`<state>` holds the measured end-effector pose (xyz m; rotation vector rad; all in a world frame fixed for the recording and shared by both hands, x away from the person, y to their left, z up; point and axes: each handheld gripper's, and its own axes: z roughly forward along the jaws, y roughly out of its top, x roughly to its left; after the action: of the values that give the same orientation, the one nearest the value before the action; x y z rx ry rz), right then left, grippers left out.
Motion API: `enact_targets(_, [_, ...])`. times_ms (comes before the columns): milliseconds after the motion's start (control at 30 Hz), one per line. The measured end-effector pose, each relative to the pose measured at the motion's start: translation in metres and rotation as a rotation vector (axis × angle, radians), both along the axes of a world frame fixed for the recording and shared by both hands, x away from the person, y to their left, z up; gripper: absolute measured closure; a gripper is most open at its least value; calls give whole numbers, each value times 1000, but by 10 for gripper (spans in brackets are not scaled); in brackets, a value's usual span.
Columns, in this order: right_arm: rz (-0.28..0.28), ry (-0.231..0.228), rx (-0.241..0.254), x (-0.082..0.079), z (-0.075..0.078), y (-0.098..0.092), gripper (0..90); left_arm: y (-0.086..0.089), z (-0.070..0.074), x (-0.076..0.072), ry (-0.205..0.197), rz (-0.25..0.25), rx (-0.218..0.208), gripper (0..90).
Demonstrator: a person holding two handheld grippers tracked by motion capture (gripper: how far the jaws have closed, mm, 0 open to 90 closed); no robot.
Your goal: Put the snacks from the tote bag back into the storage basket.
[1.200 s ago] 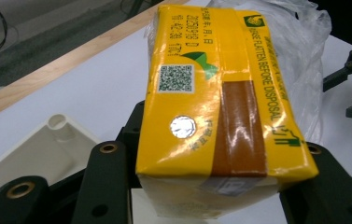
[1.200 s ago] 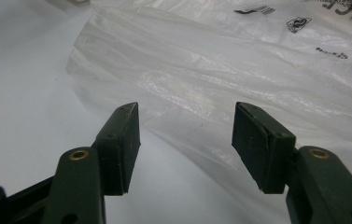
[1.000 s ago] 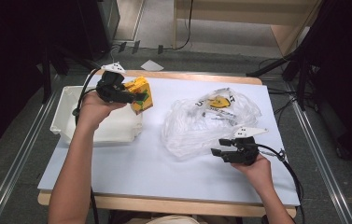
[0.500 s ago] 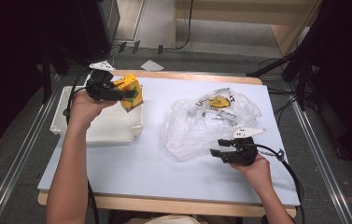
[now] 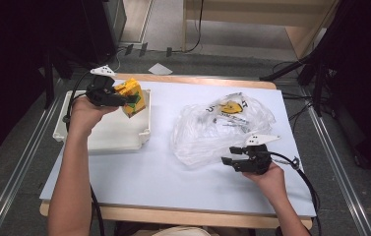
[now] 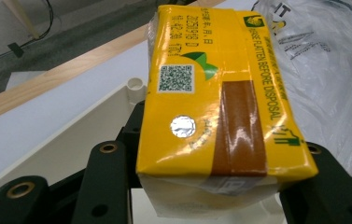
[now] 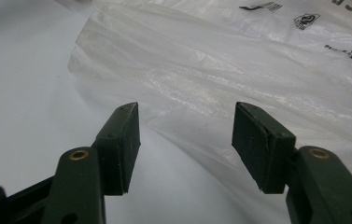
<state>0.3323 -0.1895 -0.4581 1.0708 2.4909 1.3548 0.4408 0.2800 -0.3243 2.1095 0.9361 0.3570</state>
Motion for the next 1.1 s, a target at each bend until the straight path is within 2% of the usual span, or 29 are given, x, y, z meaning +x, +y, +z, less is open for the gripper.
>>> enact_targets(267, [1,1,-1,0,0,0,431,9,-6,4,12,28,5,528])
enact_targets(400, [1,7,-4,0,0,0,431,12,-11,6,-5,26,7,527])
enact_targets(667, [3,6,-6,0,-1,1,431,19,-23,14,17,59,12,528])
enact_targets(800, [3,8,-6,0,-1,1,431,17,-30,19,29,65,14,527])
enact_targets(933, [3,6,-6,0,-1,1,431,13,-37,23,41,60,44,527])
enact_targets(1100, [4,7,-6,0,-1,1,431,9,-46,27,53,73,36,527])
